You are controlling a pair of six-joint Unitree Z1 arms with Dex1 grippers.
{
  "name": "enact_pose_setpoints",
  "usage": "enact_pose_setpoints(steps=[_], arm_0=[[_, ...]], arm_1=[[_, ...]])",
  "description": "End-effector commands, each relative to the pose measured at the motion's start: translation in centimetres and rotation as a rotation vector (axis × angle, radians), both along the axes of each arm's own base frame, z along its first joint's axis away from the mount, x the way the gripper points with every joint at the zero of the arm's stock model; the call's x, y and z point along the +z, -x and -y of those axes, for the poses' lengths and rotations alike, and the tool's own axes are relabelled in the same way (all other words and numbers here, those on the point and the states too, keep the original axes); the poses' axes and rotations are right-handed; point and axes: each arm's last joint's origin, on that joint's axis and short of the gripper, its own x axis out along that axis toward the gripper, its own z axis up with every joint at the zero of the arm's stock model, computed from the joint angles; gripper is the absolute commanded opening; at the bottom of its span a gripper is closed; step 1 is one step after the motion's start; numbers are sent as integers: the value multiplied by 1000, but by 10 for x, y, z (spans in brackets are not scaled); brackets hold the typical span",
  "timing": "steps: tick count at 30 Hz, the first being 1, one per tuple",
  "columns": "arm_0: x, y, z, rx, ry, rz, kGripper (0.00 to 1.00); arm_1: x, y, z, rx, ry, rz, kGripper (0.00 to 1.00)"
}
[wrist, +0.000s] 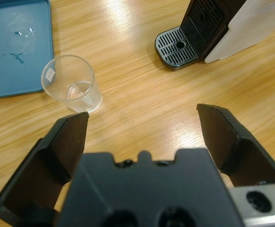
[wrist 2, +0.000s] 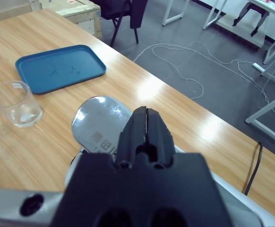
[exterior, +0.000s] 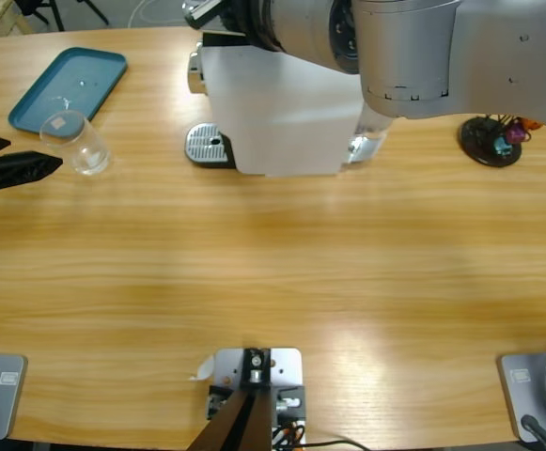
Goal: Pour coffee
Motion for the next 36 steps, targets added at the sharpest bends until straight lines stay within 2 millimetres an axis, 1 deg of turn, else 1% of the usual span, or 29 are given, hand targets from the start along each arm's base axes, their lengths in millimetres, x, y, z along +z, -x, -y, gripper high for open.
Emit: enact_pose_setpoints(steps=[1, 3, 7, 9, 10, 12, 15, 18, 20, 21, 22, 23, 24, 25, 26, 27, 28, 30, 33, 36], arm_0=[[-15, 0, 0, -6, -40, -48, 996], [-15, 0, 0, -6, -40, -47, 996], [-15, -1, 0, -6, -40, -49, 996], [-15, -1, 0, -7, -43, -49, 996], [-15, -1, 0, -6, -43, -50, 996], [-15, -1, 0, -4, -45, -49, 996], [-16, -3, 1, 13, -59, -41, 996], [-21, -5, 0, 27, -70, -11, 1000], [-24, -9, 2, 25, -94, 9, 1000], [-26, -13, 4, 40, -110, 14, 1000], [-27, -18, 6, 60, -130, 18, 1000], [-30, -23, 8, 88, -157, 25, 1000], [-34, -31, 9, 125, -184, 23, 1000], [-36, -38, 9, 157, -187, 6, 1000], [-37, -43, 9, 184, -179, -2, 1000], [-37, -45, 9, 194, -172, 4, 1000], [-37, -48, 10, 192, -169, 18, 1000], [-39, -53, 12, 210, -181, 31, 1000], [-42, -56, 10, 238, -200, 32, 999], [-45, -59, 11, 244, -208, 38, 996]], arm_1=[[-119, 17, -4, 54, 256, -226, 0], [-123, 17, -3, 52, 258, -234, 0], [-124, 18, -2, 50, 254, -233, 0], [-118, 18, -1, 48, 242, -223, 0], [-112, 19, 0, 47, 229, -213, 0], [-91, 21, 3, 50, 194, -178, 0], [-41, 27, 17, 62, 114, -90, 0], [14, 41, 39, 83, 69, -31, 0], [43, 55, 59, 111, 71, -30, 0], [53, 63, 71, 123, 82, -45, 17], [61, 74, 86, 140, 107, -73, 261], [65, 83, 99, 157, 130, -101, 440], [68, 93, 112, 177, 151, -129, 596], [72, 103, 125, 196, 161, -148, 714], [72, 116, 143, 214, 170, -172, 780], [70, 126, 156, 219, 173, -185, 793], [68, 135, 170, 218, 171, -191, 829], [62, 151, 194, 209, 156, -201, 947], [55, 167, 219, 197, 154, -205, 959], [43, 175, 230, 192, 175, -228, 959]])
